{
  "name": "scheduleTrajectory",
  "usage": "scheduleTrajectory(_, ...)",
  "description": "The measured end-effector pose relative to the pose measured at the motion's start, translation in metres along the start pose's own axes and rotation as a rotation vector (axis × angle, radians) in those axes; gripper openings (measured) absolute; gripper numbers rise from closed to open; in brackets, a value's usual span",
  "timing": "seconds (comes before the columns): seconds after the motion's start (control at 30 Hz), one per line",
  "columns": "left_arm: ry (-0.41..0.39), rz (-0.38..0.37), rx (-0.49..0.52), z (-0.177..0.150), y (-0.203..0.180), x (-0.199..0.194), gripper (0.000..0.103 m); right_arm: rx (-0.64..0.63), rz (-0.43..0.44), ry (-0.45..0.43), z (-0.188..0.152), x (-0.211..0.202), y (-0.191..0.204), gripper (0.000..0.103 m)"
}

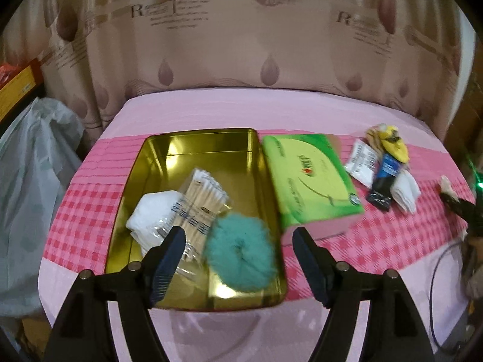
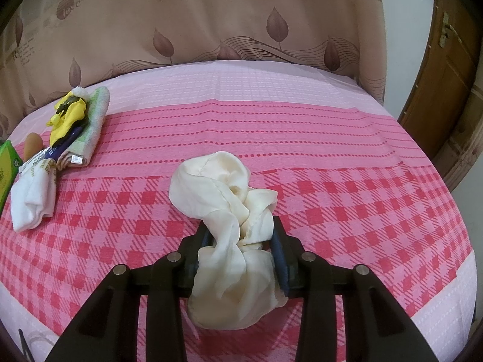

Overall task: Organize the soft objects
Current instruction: 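Lower the swab pack into the tin and open the left gripper, then carry the cream cloth toward the gold tin with the right gripper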

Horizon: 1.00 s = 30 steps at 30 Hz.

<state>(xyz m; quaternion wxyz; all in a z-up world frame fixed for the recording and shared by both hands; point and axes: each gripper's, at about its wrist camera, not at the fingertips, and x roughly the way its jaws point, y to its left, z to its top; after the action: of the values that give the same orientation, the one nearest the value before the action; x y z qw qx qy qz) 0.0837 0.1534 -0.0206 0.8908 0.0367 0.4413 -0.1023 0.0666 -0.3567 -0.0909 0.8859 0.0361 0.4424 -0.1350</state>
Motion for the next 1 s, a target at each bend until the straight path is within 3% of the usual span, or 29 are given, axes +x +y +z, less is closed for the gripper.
scheduleTrajectory(0.53,-0.009,0.051,-0.062,-0.015,0.014,-0.011,0.075,-0.006,-0.004,-0.003,-0.001,-0.002,0.002,0.035)
scheduleTrajectory(0.77,0.000,0.075,-0.110,-0.016,0.026,-0.008,0.075,-0.032,-0.020,-0.021,0.003,-0.005,0.003,0.030)
scheduleTrajectory(1.0,0.016,0.099,-0.151,-0.017,0.037,-0.004,0.075,-0.031,0.047,-0.078,0.019,-0.029,0.014,0.029)
